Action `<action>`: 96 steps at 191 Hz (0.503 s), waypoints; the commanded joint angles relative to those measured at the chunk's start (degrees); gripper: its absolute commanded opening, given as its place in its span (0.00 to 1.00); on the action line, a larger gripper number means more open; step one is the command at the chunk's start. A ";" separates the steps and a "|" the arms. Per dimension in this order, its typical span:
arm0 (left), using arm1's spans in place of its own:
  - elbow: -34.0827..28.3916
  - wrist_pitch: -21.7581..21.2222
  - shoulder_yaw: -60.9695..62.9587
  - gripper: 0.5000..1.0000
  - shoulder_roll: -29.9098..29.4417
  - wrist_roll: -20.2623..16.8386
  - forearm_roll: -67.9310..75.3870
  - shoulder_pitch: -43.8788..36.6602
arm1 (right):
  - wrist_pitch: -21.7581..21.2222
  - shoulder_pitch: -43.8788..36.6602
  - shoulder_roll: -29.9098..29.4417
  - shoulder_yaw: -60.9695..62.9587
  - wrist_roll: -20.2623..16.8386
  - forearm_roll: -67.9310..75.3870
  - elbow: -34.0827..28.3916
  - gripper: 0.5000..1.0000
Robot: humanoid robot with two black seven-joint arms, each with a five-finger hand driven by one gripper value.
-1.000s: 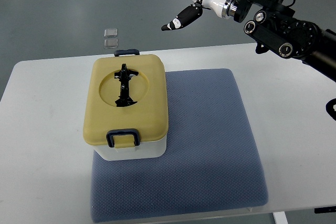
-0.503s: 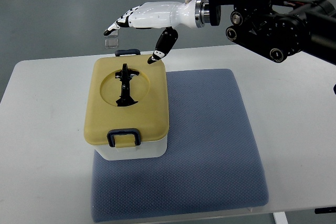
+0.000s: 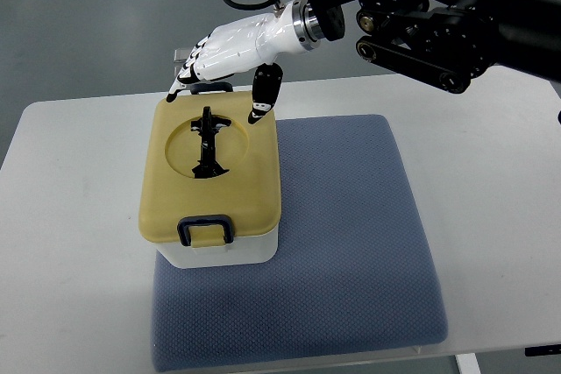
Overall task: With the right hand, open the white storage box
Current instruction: 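Move the right hand over the lid and lower it toward the black handle, then close the right hand's fingers around the black handle on the lid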
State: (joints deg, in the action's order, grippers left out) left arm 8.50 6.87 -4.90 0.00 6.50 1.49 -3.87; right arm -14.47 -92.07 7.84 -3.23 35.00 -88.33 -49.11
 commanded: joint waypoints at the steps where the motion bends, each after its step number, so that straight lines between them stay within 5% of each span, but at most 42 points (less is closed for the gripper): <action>1: 0.02 0.07 -0.02 1.00 0.00 0.00 0.01 0.00 | -0.21 -1.00 -0.63 -1.78 0.00 -0.09 -0.02 0.86; 96: 0.02 -0.02 0.07 1.00 0.00 0.00 0.01 0.00 | -0.03 -1.18 -4.68 -1.96 0.00 0.18 -0.02 0.86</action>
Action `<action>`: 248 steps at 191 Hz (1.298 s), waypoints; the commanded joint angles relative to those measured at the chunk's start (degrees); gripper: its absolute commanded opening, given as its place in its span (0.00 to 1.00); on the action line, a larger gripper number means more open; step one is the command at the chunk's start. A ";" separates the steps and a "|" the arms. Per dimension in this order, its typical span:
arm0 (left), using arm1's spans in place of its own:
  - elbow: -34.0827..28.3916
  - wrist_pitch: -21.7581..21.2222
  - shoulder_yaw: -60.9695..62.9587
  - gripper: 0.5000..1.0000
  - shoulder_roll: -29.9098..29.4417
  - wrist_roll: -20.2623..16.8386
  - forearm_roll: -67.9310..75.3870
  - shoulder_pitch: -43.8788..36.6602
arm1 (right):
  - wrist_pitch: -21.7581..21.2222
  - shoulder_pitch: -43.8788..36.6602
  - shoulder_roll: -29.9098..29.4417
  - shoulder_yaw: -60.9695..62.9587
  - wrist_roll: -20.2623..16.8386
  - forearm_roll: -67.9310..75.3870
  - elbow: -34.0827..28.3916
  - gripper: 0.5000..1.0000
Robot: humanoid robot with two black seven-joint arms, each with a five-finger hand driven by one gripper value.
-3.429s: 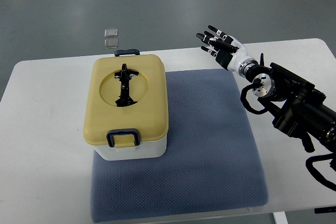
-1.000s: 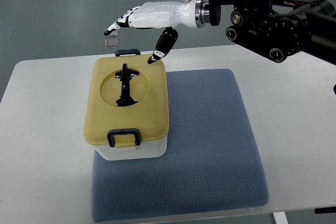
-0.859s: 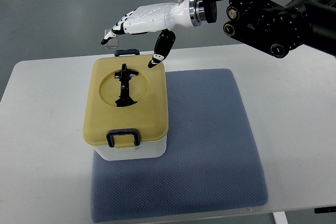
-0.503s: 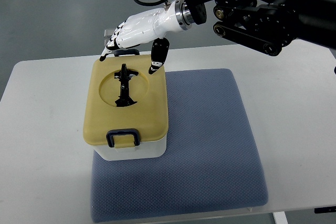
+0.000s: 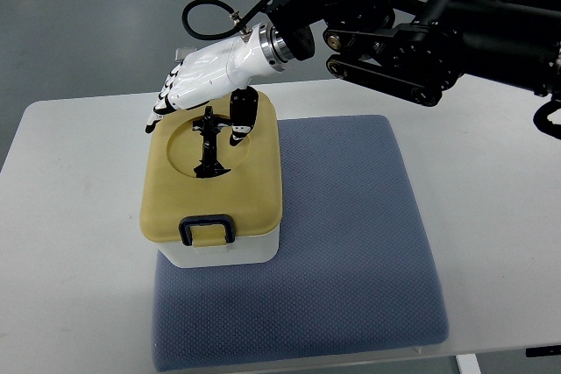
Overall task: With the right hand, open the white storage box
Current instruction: 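Close the right hand's fingers around the black handle on the lid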
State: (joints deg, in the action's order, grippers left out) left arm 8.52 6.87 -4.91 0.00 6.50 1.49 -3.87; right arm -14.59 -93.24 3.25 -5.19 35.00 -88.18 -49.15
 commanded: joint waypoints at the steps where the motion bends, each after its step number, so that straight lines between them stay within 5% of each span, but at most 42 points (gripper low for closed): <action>1: 0.01 -0.02 0.08 1.00 0.00 0.00 0.01 0.00 | 0.09 -0.02 -0.09 0.00 0.00 0.02 0.02 0.86; 62: 0.01 -0.02 -0.01 1.00 0.00 0.00 0.01 0.00 | 1.32 0.33 -0.17 0.00 0.00 -0.24 0.37 0.83; 94: 0.01 -0.02 -0.01 1.00 0.00 0.00 0.01 0.00 | 1.76 0.25 -0.17 0.00 0.00 -0.33 0.72 0.73; 159: 0.01 -0.02 -0.01 1.00 0.00 0.00 0.01 0.00 | 3.08 0.95 -0.26 -0.09 0.00 -0.42 0.81 0.42; 190: 0.01 -0.02 -0.01 1.00 0.00 0.00 0.01 0.00 | 3.34 1.57 0.09 -0.09 0.00 -0.42 0.81 0.13; 195: -0.08 0.07 -0.01 1.00 0.00 0.00 0.01 0.00 | 3.43 1.57 0.18 -0.09 0.00 -0.42 0.81 0.01; 248: 0.01 0.07 -0.01 1.00 0.00 0.00 0.01 0.00 | 4.13 2.09 0.88 -0.09 0.00 -0.33 0.81 0.00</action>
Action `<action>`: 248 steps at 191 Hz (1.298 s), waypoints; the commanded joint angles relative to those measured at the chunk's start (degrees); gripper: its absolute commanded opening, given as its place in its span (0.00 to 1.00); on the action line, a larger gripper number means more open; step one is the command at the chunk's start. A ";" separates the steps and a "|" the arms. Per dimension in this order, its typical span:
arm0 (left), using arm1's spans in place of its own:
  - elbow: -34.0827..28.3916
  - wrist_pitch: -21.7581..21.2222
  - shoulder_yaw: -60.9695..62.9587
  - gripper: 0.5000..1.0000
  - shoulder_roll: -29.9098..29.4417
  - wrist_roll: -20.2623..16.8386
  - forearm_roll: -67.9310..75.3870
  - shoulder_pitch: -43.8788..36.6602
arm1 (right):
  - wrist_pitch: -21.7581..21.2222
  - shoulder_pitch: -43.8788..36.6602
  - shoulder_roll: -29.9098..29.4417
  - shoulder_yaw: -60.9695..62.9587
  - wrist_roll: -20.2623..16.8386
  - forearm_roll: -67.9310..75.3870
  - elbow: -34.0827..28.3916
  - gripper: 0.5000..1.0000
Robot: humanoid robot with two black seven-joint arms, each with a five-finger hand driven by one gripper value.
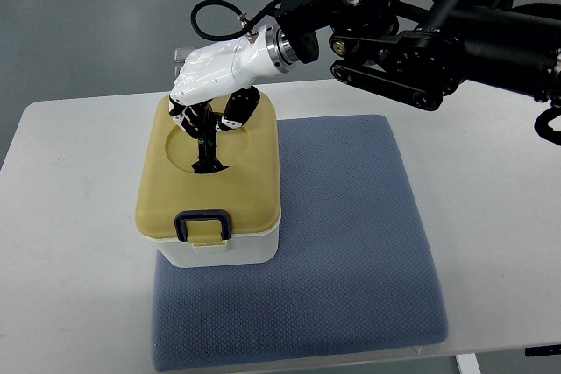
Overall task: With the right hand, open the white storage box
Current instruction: 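Close the right hand's fingers around the black handle on the lid, then lift the yellow lid off the white box with the right hand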
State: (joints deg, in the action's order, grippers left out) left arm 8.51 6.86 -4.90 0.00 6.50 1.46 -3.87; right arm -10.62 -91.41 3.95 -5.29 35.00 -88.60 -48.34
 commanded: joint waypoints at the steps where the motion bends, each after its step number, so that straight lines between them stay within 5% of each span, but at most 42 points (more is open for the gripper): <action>1: 0.02 -0.01 0.06 1.00 0.00 0.00 0.03 0.00 | 0.16 0.27 0.18 0.02 0.00 0.09 0.08 0.00; 52: 0.02 -0.01 0.06 1.00 0.00 0.00 0.03 0.00 | 0.34 -0.08 2.38 1.08 0.00 0.97 0.26 0.00; 82: 0.02 -0.01 0.06 1.00 0.00 0.00 0.03 0.00 | 3.50 -1.05 6.24 1.08 0.00 0.97 0.26 0.00; 152: 0.02 -0.01 -0.03 1.00 0.00 0.00 0.03 0.00 | 3.68 -1.05 17.85 1.69 0.00 1.67 -0.36 0.00; 201: 0.02 -0.01 -0.03 1.00 0.00 0.00 0.03 0.00 | 4.90 4.31 26.63 1.69 0.00 1.58 -0.36 0.00; 248: -0.07 -0.01 0.06 1.00 0.00 0.00 0.03 0.00 | 7.89 10.90 28.57 1.60 0.00 1.50 -0.36 0.00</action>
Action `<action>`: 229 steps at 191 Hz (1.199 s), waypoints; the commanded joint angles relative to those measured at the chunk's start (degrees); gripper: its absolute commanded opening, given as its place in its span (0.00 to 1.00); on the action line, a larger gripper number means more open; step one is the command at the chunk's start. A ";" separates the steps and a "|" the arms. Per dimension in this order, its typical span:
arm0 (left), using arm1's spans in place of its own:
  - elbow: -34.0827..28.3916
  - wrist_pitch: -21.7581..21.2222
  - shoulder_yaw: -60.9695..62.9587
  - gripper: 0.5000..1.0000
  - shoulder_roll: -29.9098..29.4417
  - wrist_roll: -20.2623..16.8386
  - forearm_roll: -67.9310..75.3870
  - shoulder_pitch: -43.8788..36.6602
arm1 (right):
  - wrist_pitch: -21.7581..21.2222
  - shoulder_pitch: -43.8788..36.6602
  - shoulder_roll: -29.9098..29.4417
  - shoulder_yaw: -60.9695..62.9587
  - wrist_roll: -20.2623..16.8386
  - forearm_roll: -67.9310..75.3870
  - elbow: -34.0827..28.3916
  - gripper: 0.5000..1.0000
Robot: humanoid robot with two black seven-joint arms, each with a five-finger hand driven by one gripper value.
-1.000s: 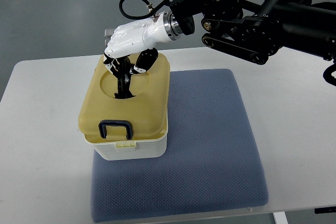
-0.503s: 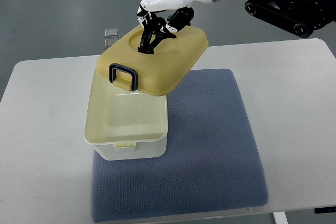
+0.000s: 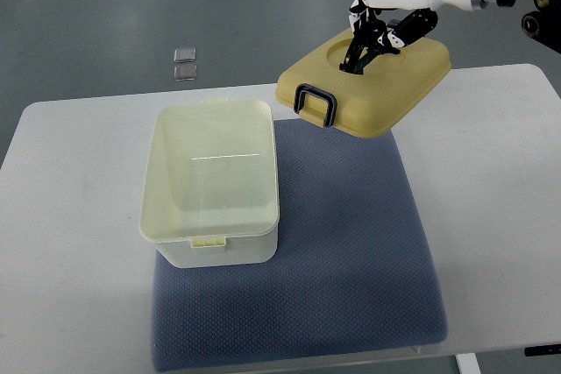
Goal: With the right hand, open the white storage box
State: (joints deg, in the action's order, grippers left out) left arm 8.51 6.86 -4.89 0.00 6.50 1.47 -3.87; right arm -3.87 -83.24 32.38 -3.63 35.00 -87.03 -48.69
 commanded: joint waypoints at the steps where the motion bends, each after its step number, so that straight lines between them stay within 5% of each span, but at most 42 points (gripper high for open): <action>1: 0.01 0.00 0.06 1.00 0.00 0.00 0.02 0.00 | 1.23 3.00 0.14 -0.06 0.00 -0.07 0.00 0.00; 107: 0.01 0.00 -0.03 1.00 0.00 0.00 0.02 0.00 | 3.61 11.00 -3.82 -0.23 0.00 -0.86 0.70 0.00; 156: 0.01 0.00 0.06 1.00 0.00 0.00 0.02 0.00 | 3.34 11.61 -5.05 -0.24 0.00 -0.34 0.61 0.82; 229: 0.01 0.08 0.06 1.00 0.00 0.00 0.02 0.00 | 6.51 11.70 -4.78 -0.06 0.00 0.10 0.44 0.86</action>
State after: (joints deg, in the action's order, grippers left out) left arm 8.51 6.87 -4.91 0.00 6.50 1.49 -3.87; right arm 0.77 -71.56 27.34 -3.77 35.00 -87.17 -48.22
